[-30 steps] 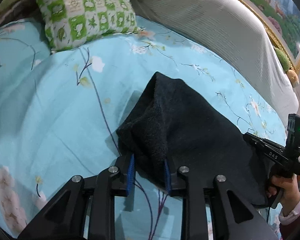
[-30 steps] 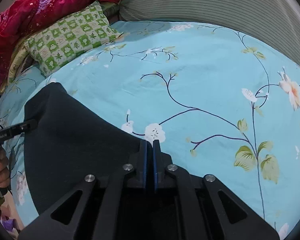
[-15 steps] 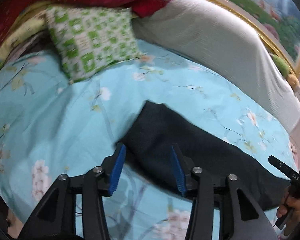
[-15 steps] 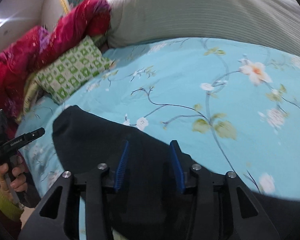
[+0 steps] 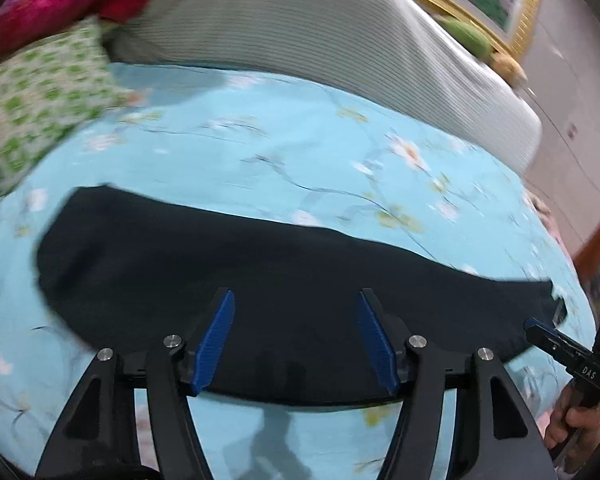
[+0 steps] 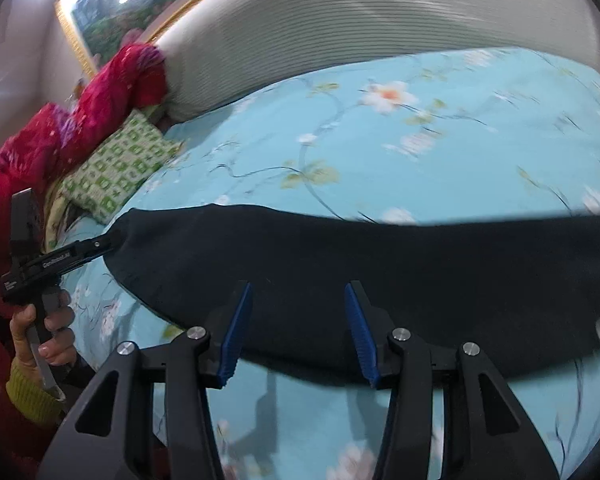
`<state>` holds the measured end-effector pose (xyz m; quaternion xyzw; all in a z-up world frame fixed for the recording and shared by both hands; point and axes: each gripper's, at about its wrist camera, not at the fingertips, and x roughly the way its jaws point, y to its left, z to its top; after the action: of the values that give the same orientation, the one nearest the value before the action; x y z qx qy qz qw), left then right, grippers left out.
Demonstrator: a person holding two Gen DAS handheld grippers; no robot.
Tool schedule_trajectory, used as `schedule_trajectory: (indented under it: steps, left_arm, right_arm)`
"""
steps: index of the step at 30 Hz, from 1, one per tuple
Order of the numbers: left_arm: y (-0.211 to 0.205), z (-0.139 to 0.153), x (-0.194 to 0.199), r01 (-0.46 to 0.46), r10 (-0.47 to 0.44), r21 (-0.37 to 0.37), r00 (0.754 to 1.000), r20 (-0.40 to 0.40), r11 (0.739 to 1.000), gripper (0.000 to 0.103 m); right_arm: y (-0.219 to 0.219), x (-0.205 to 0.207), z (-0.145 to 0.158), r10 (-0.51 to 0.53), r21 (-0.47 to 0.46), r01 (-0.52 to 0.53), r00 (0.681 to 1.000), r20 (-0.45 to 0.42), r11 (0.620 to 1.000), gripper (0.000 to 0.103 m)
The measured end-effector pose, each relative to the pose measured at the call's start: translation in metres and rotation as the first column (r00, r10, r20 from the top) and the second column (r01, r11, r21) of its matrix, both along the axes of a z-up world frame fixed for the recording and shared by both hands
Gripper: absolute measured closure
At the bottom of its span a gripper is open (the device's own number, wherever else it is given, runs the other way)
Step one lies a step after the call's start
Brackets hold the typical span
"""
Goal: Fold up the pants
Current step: 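Grasp the leg cuffs with the right gripper while the left grasps them too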
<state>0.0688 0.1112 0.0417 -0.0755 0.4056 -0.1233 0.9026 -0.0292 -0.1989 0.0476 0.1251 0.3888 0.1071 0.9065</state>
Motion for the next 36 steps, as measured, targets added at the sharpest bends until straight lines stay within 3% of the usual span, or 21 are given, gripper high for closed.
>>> schedule_trajectory:
  steps: [5, 13, 17, 22, 27, 30, 36]
  left_arm:
    - [-0.056, -0.002, 0.005, 0.142, -0.142, 0.034, 0.990, -0.019, 0.989, 0.034]
    - [-0.151, -0.002, -0.001, 0.392, -0.389, 0.121, 0.920, -0.042, 0.912, 0.032]
    - [-0.173, -0.002, 0.004, 0.453, -0.449, 0.128, 0.891, -0.062, 0.882, 0.032]
    - [-0.215, -0.001, 0.024, 0.542, -0.534, 0.125, 0.841, -0.090, 0.831, 0.031]
    - [-0.260, -0.001, 0.037, 0.634, -0.622, 0.142, 0.773, -0.122, 0.760, 0.029]
    - [-0.280, -0.003, 0.043, 0.668, -0.652, 0.131, 0.744, -0.148, 0.733, 0.029]
    - [-0.326, -0.017, 0.058, 0.732, -0.702, 0.098, 0.677, -0.221, 0.675, 0.029]
  right_arm:
    - [-0.029, -0.029, 0.003, -0.095, 0.010, 0.095, 0.995, 0.013, 0.995, 0.053]
    - [-0.079, -0.055, 0.003, -0.262, 0.038, 0.261, 0.965, 0.007, 0.965, 0.053]
    - [-0.099, -0.066, 0.001, -0.330, 0.053, 0.329, 0.944, 0.008, 0.943, 0.053]
    - [-0.117, -0.071, -0.003, -0.388, 0.076, 0.388, 0.922, -0.010, 0.919, 0.053]
    - [-0.132, -0.075, -0.010, -0.440, 0.128, 0.441, 0.897, -0.042, 0.888, 0.053]
    - [-0.143, -0.075, -0.019, -0.476, 0.174, 0.484, 0.875, -0.088, 0.858, 0.053]
    - [-0.159, -0.072, -0.027, -0.523, 0.303, 0.522, 0.848, -0.085, 0.798, 0.053]
